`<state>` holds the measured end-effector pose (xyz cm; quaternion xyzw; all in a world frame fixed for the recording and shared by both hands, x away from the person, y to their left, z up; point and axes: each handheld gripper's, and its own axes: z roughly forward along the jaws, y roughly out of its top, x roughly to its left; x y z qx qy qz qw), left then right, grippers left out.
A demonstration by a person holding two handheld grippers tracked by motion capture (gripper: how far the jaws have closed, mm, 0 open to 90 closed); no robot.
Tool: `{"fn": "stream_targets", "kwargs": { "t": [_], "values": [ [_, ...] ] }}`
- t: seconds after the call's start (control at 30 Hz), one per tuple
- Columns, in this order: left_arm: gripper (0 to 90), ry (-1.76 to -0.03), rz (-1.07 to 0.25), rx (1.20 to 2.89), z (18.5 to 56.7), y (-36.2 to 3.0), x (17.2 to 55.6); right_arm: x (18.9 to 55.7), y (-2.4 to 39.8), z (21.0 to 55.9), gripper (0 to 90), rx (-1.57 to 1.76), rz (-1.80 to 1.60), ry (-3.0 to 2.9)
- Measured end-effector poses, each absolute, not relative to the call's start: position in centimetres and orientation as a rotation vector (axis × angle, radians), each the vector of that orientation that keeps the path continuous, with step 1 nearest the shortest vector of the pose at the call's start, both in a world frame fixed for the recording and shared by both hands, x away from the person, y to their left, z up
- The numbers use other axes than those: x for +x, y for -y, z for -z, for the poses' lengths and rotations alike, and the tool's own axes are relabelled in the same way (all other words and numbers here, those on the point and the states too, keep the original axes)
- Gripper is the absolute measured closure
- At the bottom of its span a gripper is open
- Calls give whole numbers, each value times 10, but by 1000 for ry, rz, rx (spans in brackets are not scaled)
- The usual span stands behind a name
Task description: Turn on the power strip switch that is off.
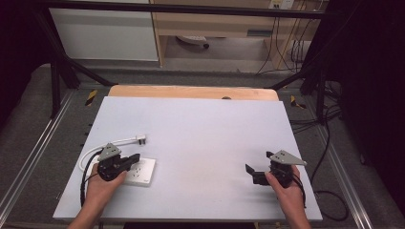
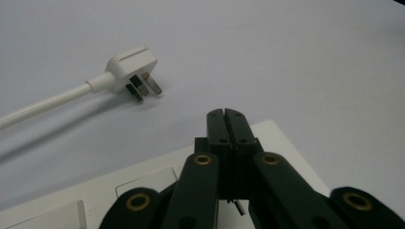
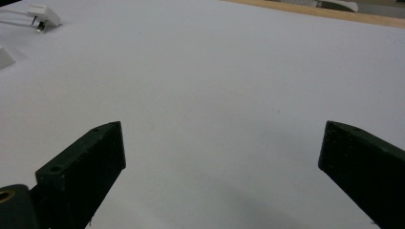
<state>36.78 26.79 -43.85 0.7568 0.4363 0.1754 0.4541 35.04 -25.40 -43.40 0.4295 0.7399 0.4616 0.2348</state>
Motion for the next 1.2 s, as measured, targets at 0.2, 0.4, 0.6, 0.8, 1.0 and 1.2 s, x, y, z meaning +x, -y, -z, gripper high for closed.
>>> {"fn": "stream_targets", "kwargs": {
  "t": [0.2, 0.4, 0.6, 0.8, 1.0, 1.2],
  "values": [
    [900, -1086, -436, 1873, 440, -270, 369, 350, 254, 434, 25, 1179, -1268, -2030],
    [900, -1089, -434, 1876, 442, -270, 369, 350, 254, 434, 25, 1176, -1266, -2032],
    [900, -1088, -434, 1882, 442, -270, 369, 350, 254, 434, 25, 1175, -1267, -2031],
    [900, -1088, -429, 1884, 443, -270, 369, 350, 254, 434, 25, 1176, -1267, -2030],
    [900, -1084, -426, 1883, 444, -268, 369, 350, 254, 434, 25, 1175, -1266, -2032],
    [900, -1088, -426, 1884, 444, -268, 369, 350, 254, 433, 25, 1179, -1269, -2030]
  ]
}}
